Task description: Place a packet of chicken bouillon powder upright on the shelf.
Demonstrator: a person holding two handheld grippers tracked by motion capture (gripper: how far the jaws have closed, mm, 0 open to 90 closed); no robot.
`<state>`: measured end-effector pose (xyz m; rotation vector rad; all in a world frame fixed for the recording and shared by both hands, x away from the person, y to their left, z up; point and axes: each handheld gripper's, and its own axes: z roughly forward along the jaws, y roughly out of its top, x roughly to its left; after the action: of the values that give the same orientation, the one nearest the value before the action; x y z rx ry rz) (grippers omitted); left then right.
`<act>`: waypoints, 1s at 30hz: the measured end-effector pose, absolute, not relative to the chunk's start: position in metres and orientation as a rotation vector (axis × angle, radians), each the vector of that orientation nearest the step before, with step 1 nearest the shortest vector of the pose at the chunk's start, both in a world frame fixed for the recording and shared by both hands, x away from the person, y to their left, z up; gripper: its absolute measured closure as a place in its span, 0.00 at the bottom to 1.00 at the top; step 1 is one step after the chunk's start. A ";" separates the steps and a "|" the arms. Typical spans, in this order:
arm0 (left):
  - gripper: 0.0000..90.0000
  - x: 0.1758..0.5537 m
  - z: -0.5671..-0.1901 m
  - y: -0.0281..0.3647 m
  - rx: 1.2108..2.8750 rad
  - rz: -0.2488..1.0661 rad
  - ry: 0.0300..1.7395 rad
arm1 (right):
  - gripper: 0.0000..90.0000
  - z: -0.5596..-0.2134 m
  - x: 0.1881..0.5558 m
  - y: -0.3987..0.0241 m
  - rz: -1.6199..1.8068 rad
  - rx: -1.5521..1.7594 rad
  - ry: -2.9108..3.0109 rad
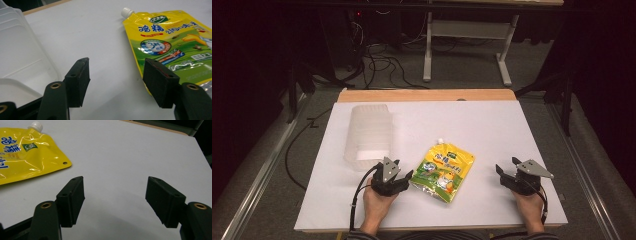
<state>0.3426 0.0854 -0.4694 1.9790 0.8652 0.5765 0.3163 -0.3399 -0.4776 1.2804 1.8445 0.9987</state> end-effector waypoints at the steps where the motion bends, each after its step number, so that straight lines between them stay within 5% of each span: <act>1: 0.43 0.342 -0.468 0.085 1.978 0.573 0.861 | 0.36 -0.478 0.316 -0.340 0.999 1.281 1.845; 30: 0.36 0.397 -0.427 0.024 2.168 0.198 0.889 | 0.35 -0.477 0.315 -0.341 1.019 1.265 1.834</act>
<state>0.3972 0.0239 -0.4274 2.1675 0.8890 0.1978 0.3146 -0.3412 -0.4773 1.2649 1.8342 1.0189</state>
